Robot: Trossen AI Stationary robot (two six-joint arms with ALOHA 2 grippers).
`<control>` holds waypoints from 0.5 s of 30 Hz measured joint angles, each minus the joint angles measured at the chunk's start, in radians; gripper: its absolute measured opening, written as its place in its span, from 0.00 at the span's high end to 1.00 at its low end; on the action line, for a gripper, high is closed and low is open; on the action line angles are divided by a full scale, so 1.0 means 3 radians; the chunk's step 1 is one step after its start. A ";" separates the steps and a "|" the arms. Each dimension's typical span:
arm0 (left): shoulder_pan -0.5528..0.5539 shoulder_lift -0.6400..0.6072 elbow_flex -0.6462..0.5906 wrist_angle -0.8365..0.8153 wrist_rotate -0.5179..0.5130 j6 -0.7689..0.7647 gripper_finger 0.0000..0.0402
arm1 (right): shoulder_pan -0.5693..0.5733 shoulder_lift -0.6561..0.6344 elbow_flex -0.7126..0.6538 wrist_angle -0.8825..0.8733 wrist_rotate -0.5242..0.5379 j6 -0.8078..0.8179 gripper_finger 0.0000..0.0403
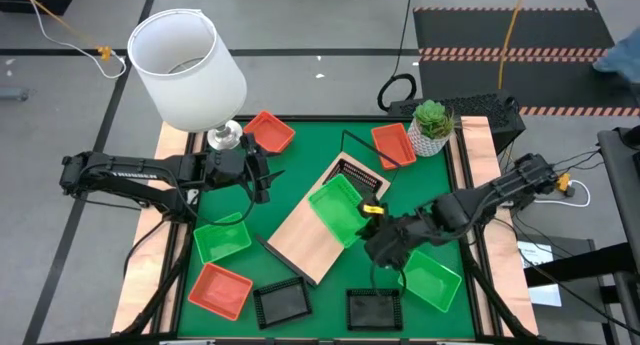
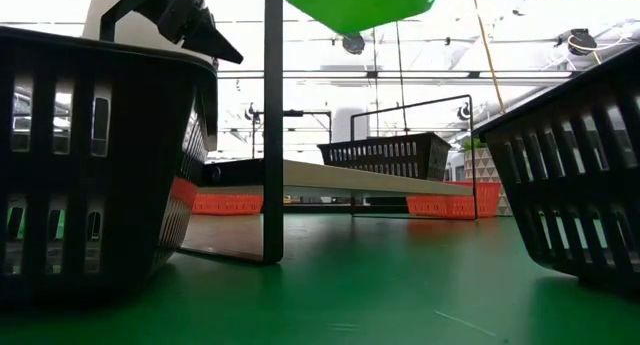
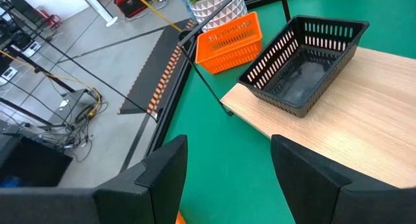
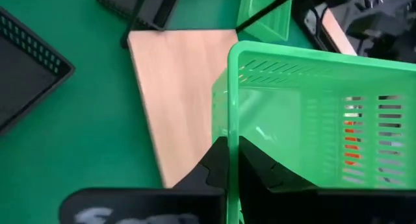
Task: Stack baskets on shelf by color
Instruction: Put the top right green bin on the shelf
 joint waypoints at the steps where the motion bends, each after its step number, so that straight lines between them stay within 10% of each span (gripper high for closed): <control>1: -0.0001 0.0001 0.0000 -0.0005 0.0000 0.0005 0.44 | -0.0042 0.0024 0.0000 0.0028 -0.0051 -0.0079 0.99; 15: -0.0001 0.0001 -0.0001 -0.0070 0.0000 0.0028 0.44 | -0.0526 0.0149 -0.0312 0.0499 -0.0790 -0.0881 0.98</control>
